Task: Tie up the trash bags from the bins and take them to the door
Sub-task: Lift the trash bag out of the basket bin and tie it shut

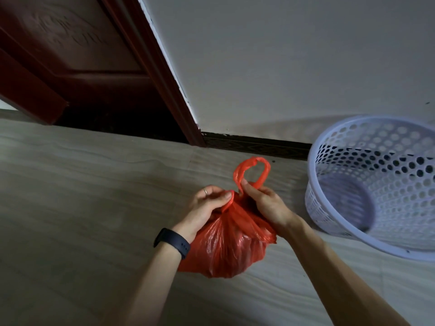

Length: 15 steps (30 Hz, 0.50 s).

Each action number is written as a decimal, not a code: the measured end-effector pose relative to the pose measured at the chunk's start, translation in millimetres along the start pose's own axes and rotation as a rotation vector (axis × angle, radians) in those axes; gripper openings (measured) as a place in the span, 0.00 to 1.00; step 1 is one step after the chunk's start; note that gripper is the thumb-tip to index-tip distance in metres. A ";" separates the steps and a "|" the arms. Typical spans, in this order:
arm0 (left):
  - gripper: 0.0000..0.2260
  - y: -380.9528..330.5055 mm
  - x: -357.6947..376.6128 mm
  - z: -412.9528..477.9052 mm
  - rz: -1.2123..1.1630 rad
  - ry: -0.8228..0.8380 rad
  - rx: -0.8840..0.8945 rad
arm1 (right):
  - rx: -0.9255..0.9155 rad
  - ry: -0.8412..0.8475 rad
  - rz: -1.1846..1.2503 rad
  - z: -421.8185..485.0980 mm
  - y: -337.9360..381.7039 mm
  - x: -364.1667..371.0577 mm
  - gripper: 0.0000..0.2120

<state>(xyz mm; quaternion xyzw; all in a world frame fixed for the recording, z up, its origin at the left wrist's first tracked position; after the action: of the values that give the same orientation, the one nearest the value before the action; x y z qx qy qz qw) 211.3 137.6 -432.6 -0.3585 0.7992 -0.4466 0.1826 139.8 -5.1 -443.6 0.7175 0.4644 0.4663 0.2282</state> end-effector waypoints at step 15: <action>0.08 -19.3 -58.6 -34.8 1.056 -0.050 0.259 | 0.023 -0.095 -0.275 -6.6 6.0 0.4 0.16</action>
<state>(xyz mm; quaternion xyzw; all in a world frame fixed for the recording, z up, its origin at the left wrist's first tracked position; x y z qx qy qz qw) 237.5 194.3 -399.4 0.1067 0.8044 -0.3804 0.4437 136.8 -8.2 -435.8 0.6711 0.5522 0.3908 0.3033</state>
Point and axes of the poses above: each hand's wrist, its own z-axis towards the middle knuckle, its own x-axis out of the palm, y = z × x, the point moved 5 cm from there along z, towards the middle knuckle, and after that the axes turned 14 degrees about y, right-handed, at the moved point
